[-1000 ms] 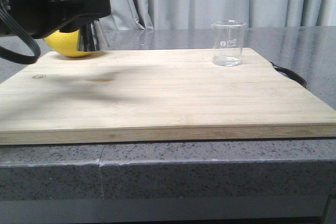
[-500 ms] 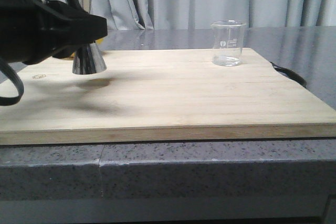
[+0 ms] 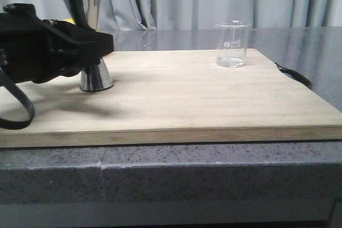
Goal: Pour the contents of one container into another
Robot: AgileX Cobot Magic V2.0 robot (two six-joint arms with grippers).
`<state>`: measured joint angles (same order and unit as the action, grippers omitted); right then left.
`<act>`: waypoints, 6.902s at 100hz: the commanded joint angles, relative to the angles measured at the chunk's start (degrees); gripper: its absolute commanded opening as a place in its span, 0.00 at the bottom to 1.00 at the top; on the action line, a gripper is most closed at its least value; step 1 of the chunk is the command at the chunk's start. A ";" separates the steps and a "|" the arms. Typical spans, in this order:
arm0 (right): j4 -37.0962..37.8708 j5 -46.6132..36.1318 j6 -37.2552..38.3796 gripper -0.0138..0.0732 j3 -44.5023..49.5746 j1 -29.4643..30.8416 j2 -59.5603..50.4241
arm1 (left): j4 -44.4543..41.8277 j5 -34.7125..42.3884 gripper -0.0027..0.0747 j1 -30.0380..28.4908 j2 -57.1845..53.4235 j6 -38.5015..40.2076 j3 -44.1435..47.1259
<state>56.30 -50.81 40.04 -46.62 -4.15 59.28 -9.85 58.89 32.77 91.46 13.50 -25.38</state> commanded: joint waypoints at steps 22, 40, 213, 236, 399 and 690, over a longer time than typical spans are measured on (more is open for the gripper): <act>-2.42 -1.22 0.32 0.81 -1.24 -0.15 -1.11 | 0.43 4.89 0.01 -0.12 -1.31 0.41 -1.05; -2.42 -1.23 0.32 0.81 -1.24 -0.15 -1.11 | 0.43 3.79 0.01 -0.12 -1.31 0.41 -1.05; -2.42 -1.23 0.32 0.81 -1.24 -0.15 -1.11 | -1.29 4.57 0.70 -0.12 -1.31 0.31 -1.05; -2.42 -1.23 0.32 0.81 -1.24 -0.15 -1.11 | 0.23 4.57 0.78 -0.12 -1.31 0.31 -1.05; -10.47 27.49 0.32 0.81 -4.54 0.20 -2.75 | 55.49 -29.14 0.56 -0.36 -51.66 -61.88 -16.75; -4.17 29.82 0.32 0.08 28.04 0.20 -30.14 | 116.10 -34.70 0.01 -4.82 -83.29 -127.96 12.81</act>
<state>52.79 -17.94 40.55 -17.06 -4.15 29.17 105.44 25.81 27.50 7.55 -114.93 -11.06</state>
